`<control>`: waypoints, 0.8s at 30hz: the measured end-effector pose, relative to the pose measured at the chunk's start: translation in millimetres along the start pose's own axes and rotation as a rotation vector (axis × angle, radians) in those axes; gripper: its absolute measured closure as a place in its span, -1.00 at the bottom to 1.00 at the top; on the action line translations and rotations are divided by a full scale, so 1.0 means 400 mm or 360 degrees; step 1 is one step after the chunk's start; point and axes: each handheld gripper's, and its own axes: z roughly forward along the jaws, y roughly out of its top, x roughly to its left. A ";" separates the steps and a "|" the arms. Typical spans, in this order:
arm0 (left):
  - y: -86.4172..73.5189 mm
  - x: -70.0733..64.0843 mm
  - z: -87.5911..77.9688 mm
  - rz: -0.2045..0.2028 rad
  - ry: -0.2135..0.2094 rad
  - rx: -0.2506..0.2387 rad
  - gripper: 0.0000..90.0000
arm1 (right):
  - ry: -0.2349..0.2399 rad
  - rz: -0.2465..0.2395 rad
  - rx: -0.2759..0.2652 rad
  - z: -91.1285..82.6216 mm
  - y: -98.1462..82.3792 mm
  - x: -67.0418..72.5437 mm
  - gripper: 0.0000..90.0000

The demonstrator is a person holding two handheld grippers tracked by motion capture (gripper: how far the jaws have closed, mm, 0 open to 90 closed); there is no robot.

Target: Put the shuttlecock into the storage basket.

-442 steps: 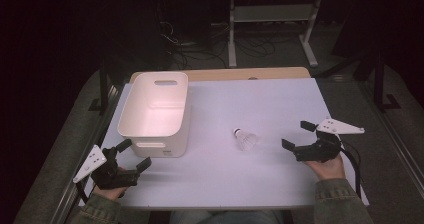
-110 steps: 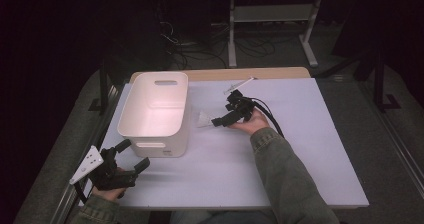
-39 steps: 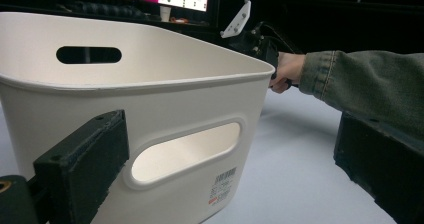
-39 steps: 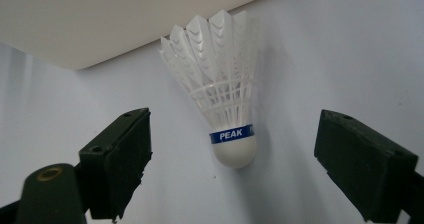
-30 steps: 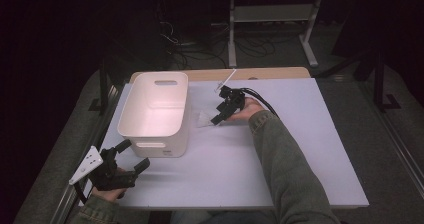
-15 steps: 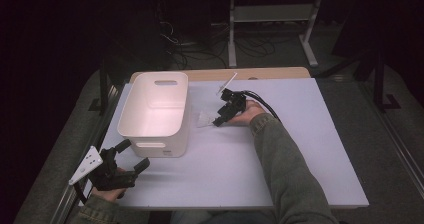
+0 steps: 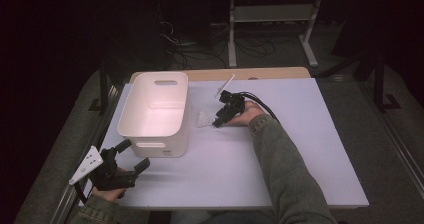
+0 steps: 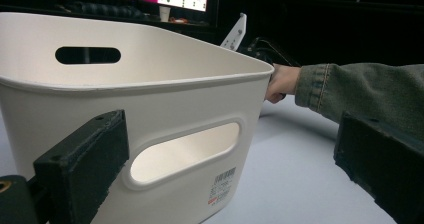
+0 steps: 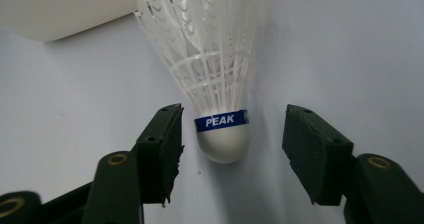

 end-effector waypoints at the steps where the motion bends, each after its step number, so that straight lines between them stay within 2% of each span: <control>1: 0.000 -0.001 0.000 -0.0002 -0.0001 -0.0001 -0.98 | 0.0005 0.0000 0.0003 0.001 0.000 0.000 -0.08; 8: 0.000 -0.001 0.000 -0.0004 -0.0003 0.0001 -0.98 | 0.0004 0.0008 0.0015 0.002 0.002 -0.001 0.11; 13: -0.001 -0.001 0.000 -0.0002 -0.0004 0.0002 -0.98 | 0.0008 0.0004 0.0025 0.001 0.002 -0.001 0.38; 17: 0.000 0.000 -0.001 -0.0005 -0.0001 0.0006 -0.98 | -0.0004 -0.0009 0.0051 -0.003 0.004 0.005 0.41; 24: 0.000 -0.001 0.000 -0.0002 -0.0003 0.0001 -0.98 | -0.0001 -0.0001 0.0040 -0.010 0.004 0.009 0.41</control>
